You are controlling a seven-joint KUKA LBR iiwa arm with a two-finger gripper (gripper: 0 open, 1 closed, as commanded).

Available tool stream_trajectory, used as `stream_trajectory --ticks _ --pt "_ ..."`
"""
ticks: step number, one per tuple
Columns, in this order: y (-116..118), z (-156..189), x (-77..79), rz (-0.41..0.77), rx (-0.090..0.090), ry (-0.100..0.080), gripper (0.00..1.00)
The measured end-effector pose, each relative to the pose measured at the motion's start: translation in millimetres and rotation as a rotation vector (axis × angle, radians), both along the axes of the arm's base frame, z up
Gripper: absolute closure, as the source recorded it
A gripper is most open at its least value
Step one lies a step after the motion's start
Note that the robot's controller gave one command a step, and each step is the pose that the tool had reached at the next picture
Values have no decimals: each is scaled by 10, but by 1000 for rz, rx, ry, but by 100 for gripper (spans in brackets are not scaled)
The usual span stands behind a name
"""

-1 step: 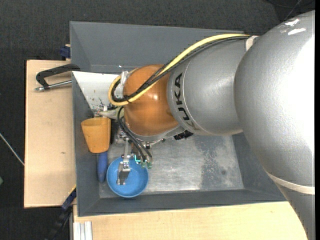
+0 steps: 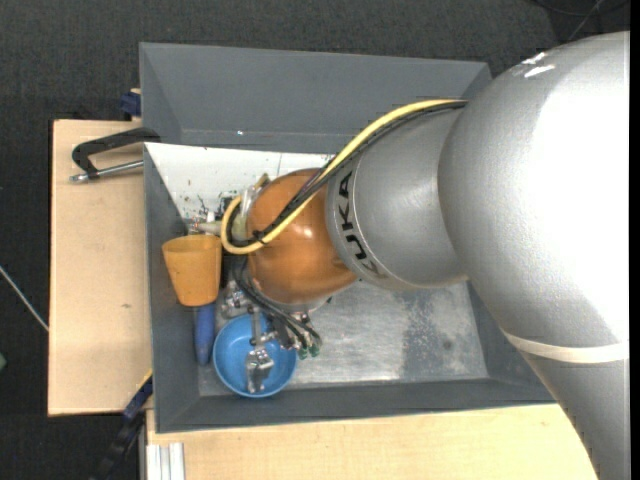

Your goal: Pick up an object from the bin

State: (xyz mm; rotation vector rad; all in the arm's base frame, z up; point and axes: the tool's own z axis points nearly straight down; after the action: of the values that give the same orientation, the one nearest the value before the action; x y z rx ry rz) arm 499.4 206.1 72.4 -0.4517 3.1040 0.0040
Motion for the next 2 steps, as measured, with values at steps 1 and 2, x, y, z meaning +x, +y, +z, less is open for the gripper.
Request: stream_trajectory --ticks 1,2 --pt "11 14 8 -1 0 2 0" --pt "21 22 17 -2 0 1 0"
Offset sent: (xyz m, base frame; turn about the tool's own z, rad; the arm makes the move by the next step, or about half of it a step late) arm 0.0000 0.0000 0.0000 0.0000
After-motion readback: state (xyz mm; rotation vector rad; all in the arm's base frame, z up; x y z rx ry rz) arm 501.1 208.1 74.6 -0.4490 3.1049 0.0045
